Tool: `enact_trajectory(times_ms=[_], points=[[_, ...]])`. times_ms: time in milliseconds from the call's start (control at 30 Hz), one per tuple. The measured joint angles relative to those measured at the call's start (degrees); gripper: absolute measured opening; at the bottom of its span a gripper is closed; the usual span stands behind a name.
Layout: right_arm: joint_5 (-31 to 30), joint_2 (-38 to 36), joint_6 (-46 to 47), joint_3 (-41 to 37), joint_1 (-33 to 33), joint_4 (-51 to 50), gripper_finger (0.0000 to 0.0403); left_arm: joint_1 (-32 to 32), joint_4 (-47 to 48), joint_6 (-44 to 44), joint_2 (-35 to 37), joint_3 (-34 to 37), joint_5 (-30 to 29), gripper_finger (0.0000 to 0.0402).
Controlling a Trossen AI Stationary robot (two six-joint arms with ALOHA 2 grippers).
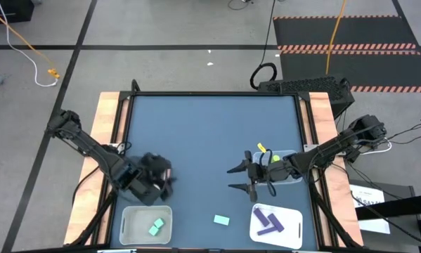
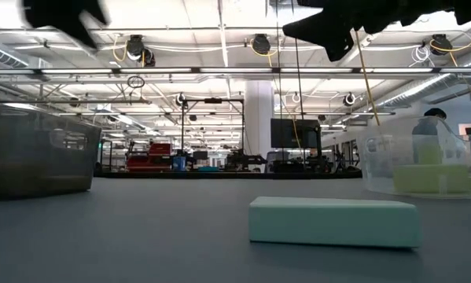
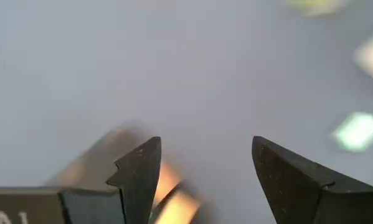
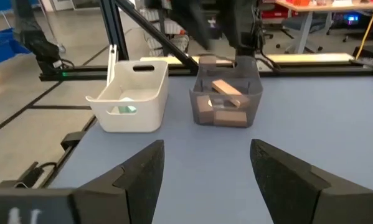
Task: Sort & place blocks by color
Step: Put the blue block into the gray bin
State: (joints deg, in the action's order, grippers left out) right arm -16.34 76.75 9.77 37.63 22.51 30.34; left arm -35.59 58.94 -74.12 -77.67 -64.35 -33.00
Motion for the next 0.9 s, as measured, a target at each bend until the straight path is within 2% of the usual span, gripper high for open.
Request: enact_trajectory(times_ms=[100, 200, 333, 500, 700, 900], points=[[0.0, 0.0, 1.4, 0.0, 0.0, -1.2, 0.0228, 0.0, -17.7, 22.1, -1.1, 1.2, -1.3, 0.0252], [-0.1, 0.0, 2.9, 0.0, 0.0, -1.7, 0.0228, 0.1, -32.6, 42.4, -5.5, 1.9, -0.4, 0.0252], [-0.1, 0.0, 3.0, 0.0, 0.0, -2.2, 0.0228, 0.3, -44.6, 58.9, -12.1, 1.9, 0.1, 0.0253], [-0.1, 0.0, 3.4, 0.0, 0.0, -2.9, 0.0228, 1.6, -54.3, 61.3, -20.0, 1.9, 2.1, 0.0253], [-0.1, 0.0, 4.8, 0.0, 0.0, -4.4, 0.0228, 2.8, -67.8, 58.9, -28.6, 1.9, 10.8, 0.0253], [-0.1, 0.0, 4.8, 0.0, 0.0, -6.2, 0.0228, 2.8, -76.7, 64.7, -36.6, 1.9, 15.0, 0.0253]])
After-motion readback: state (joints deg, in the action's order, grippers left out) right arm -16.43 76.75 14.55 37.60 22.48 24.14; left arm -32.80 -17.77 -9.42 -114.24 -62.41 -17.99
